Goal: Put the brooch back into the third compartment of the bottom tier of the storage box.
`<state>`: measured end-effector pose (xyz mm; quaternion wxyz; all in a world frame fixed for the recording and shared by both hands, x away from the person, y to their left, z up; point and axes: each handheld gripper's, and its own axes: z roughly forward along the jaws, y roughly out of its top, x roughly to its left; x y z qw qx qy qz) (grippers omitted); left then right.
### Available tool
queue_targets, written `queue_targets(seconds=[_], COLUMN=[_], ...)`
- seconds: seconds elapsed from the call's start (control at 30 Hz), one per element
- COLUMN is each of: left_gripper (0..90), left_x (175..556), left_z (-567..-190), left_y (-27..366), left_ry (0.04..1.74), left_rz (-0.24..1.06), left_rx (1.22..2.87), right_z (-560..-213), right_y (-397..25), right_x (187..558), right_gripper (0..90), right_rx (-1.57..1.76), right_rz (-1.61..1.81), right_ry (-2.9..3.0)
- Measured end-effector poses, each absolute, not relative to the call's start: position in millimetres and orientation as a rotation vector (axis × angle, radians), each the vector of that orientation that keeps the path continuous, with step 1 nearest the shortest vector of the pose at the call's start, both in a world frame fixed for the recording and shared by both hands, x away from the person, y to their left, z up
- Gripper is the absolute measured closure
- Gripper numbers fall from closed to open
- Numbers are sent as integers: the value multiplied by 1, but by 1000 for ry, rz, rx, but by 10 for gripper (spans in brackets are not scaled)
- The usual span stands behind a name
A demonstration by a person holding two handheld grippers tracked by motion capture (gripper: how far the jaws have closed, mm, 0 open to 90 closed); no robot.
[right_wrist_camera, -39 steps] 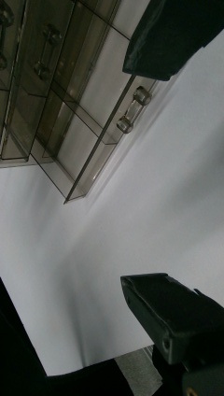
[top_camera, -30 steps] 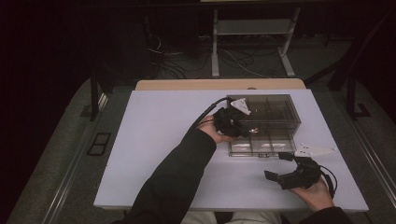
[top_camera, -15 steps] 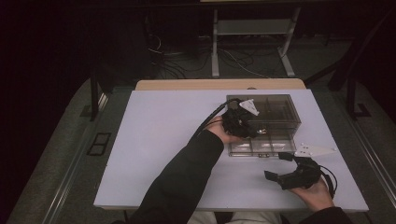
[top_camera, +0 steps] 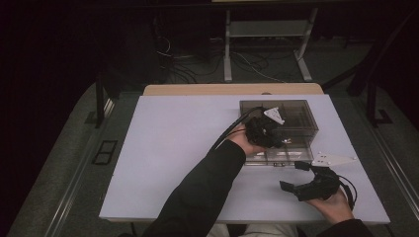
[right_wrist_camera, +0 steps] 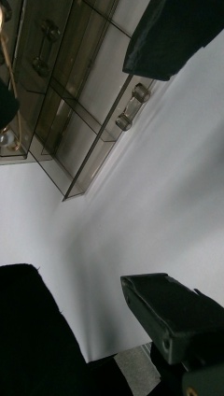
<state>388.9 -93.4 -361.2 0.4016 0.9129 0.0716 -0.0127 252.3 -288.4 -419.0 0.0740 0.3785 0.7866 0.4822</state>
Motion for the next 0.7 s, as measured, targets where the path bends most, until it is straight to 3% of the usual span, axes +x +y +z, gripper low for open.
queue_targets(seconds=[0.7], left_gripper=[790], left_x=[394], left_z=[-382], left_y=[-124], left_ry=[209], left_rz=[-62], left_rx=[2257], right_z=[-419], right_y=[-288], right_x=[251], right_gripper=[3], right_rx=[1132], right_rz=[1450], right_ry=[2364])
